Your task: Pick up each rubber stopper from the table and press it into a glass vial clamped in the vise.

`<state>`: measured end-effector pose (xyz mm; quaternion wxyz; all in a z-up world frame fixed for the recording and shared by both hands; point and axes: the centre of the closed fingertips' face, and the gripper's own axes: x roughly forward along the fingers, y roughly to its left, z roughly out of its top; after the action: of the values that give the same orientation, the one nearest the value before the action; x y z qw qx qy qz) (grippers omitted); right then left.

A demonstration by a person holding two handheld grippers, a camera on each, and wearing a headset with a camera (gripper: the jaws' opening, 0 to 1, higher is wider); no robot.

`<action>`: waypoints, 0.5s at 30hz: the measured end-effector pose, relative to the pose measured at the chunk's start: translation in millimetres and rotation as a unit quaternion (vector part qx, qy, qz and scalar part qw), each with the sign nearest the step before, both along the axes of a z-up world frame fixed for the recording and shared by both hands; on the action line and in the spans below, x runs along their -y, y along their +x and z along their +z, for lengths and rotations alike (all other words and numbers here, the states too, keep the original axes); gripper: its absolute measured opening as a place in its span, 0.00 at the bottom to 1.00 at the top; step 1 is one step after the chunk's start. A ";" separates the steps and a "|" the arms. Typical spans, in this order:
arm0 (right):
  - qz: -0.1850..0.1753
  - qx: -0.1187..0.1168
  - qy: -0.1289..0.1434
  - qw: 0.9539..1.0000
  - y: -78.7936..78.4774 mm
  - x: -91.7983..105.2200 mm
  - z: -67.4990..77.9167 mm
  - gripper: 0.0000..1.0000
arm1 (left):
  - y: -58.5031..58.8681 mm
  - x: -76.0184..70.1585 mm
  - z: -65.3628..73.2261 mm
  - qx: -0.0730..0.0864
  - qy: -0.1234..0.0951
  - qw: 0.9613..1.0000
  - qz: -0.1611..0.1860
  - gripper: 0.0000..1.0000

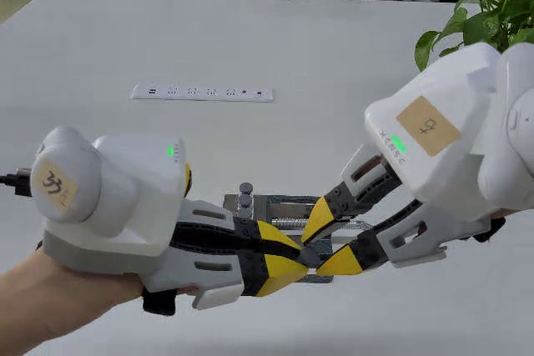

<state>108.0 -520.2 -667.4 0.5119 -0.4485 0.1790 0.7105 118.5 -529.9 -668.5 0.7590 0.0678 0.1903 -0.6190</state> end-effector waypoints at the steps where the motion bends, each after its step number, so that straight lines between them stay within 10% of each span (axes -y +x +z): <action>1: 0.000 0.000 0.001 1.000 -0.1 -0.3 0.2 0.10 | -0.1 0.1 0.0 -0.001 0.000 1.000 0.000 0.03; 15: 0.016 -0.004 -0.009 1.000 -1.7 -0.2 -1.0 0.08 | -2.6 0.5 -0.5 -0.001 0.002 1.000 -0.008 0.03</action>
<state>106.2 -520.0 -668.5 0.4958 -0.4527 0.1809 0.7187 115.9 -530.3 -669.0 0.7534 0.0705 0.1920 -0.6250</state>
